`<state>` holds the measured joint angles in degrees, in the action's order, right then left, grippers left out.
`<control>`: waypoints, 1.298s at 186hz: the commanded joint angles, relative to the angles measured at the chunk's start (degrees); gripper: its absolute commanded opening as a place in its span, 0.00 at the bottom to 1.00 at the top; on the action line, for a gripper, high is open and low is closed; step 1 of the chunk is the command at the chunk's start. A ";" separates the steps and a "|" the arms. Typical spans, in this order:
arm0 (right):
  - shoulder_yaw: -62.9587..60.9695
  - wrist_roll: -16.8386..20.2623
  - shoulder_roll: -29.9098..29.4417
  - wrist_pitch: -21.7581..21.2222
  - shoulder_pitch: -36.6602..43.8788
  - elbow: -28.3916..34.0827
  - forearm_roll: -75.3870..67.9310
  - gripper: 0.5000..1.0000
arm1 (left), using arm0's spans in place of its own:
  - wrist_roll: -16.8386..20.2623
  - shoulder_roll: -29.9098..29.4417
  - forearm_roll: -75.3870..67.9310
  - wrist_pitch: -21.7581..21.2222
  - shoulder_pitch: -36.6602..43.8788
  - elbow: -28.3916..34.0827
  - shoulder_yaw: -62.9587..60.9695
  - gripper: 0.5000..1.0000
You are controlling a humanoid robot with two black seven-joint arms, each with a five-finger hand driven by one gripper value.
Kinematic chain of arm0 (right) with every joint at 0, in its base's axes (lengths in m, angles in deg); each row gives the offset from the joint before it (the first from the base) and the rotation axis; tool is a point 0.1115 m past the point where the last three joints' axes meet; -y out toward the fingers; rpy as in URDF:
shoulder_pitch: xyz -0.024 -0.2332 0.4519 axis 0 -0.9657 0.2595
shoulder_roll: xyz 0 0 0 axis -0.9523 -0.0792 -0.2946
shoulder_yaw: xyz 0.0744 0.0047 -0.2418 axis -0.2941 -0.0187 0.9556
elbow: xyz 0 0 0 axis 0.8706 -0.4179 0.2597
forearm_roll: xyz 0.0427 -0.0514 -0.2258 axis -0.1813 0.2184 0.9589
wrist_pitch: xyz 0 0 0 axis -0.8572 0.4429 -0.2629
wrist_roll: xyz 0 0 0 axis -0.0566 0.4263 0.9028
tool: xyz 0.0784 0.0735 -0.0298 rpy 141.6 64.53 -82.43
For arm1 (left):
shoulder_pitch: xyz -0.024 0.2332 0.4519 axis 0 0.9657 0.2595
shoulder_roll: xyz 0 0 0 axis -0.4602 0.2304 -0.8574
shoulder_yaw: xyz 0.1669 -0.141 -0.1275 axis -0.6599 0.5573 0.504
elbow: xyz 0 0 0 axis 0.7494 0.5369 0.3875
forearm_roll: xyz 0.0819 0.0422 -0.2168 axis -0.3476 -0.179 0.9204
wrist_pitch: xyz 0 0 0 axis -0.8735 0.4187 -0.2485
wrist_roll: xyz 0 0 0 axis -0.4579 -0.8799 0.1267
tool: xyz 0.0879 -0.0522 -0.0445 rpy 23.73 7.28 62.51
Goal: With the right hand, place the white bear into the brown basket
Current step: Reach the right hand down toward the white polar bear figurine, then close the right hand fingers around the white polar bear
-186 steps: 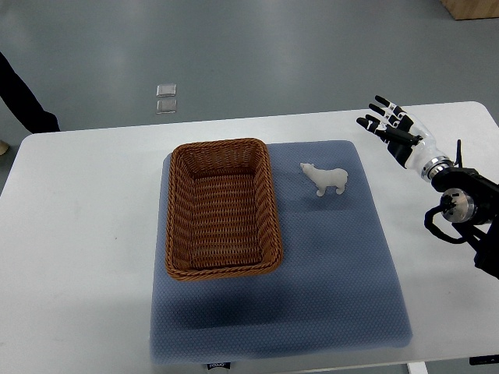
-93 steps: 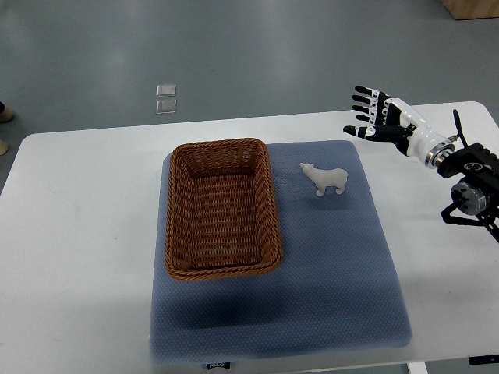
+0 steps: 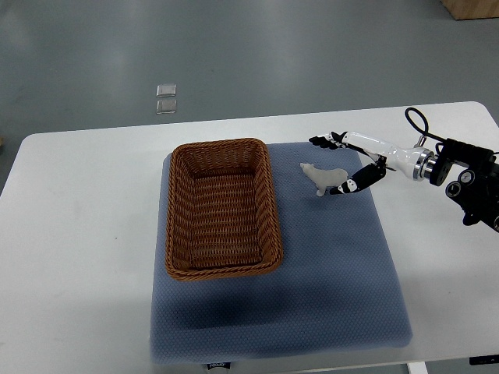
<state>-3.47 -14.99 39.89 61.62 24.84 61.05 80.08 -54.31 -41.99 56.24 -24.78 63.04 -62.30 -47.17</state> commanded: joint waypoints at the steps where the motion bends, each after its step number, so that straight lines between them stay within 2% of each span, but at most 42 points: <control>1: 1.43 0.26 0.06 2.13 0.12 0.26 2.41 0.84 | 0.00 0.00 0.00 -0.01 0.00 0.00 0.00 1.00; 29: 4.15 1.14 -0.03 7.06 0.03 0.18 4.09 0.82 | 0.00 0.00 0.00 -0.01 0.00 0.00 0.00 1.00; 38: 5.12 2.45 -0.03 8.63 0.03 0.18 4.09 0.81 | 0.00 0.00 0.00 -0.01 0.00 0.00 0.00 1.00; 62: 5.91 4.30 -0.20 10.13 0.03 0.18 4.35 0.80 | 0.00 0.00 0.00 -0.01 0.00 0.00 0.00 1.00; 134: 6.17 8.26 -0.99 10.22 0.21 0.26 7.07 0.65 | 0.00 0.00 0.00 -0.01 0.00 0.00 -0.09 1.00; 168: 7.05 10.80 -1.35 10.22 0.91 0.26 7.25 0.46 | 0.00 0.00 0.00 -0.01 0.00 0.00 0.00 1.00; 220: 8.02 11.07 -1.35 10.75 1.08 0.26 7.78 0.44 | 0.00 0.00 0.00 -0.01 0.00 0.00 0.00 1.00; 235: 8.72 11.07 -1.43 10.83 1.61 0.26 8.22 0.38 | 0.00 0.00 0.00 -0.01 0.00 0.00 0.00 1.00; 242: 8.90 11.16 -1.43 10.92 1.61 0.26 8.31 0.31 | 0.00 0.00 0.00 -0.01 0.00 0.00 0.00 1.00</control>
<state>4.75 -3.94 38.47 72.39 26.16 61.32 87.95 -54.31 -41.99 56.24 -24.81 63.03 -62.30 -47.17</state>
